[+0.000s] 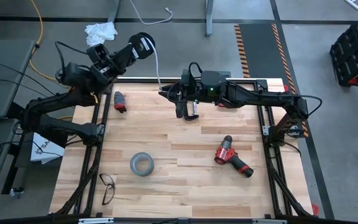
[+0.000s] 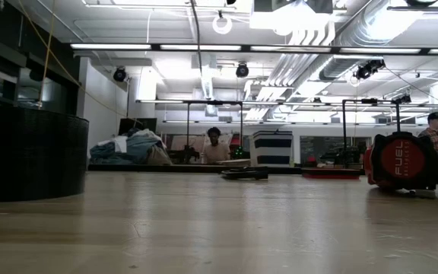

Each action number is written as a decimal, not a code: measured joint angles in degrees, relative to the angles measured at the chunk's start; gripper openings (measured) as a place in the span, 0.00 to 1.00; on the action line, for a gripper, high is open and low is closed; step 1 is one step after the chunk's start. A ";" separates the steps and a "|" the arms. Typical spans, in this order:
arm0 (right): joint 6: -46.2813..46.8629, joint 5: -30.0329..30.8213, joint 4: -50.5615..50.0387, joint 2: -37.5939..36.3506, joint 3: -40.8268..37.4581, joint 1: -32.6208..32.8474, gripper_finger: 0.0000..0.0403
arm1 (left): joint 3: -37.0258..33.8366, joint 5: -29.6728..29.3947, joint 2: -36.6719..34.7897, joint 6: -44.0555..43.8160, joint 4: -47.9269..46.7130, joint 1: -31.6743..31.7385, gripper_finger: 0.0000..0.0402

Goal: Coil cords
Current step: Coil the white wire onto the black spool

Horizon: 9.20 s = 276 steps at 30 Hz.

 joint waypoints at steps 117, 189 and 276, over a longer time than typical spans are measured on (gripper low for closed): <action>-18.96 1.45 24.80 10.38 8.51 1.01 0.00 | 14.45 -10.28 8.02 -24.01 -27.23 -8.57 0.01; -31.95 -2.25 7.05 3.52 8.68 5.81 0.00 | 14.27 -6.57 3.33 -35.26 -35.83 -12.18 0.01; -24.42 -4.50 -2.94 6.28 8.68 -8.35 0.00 | 14.29 -3.23 -7.76 -1.64 -71.50 -2.16 0.01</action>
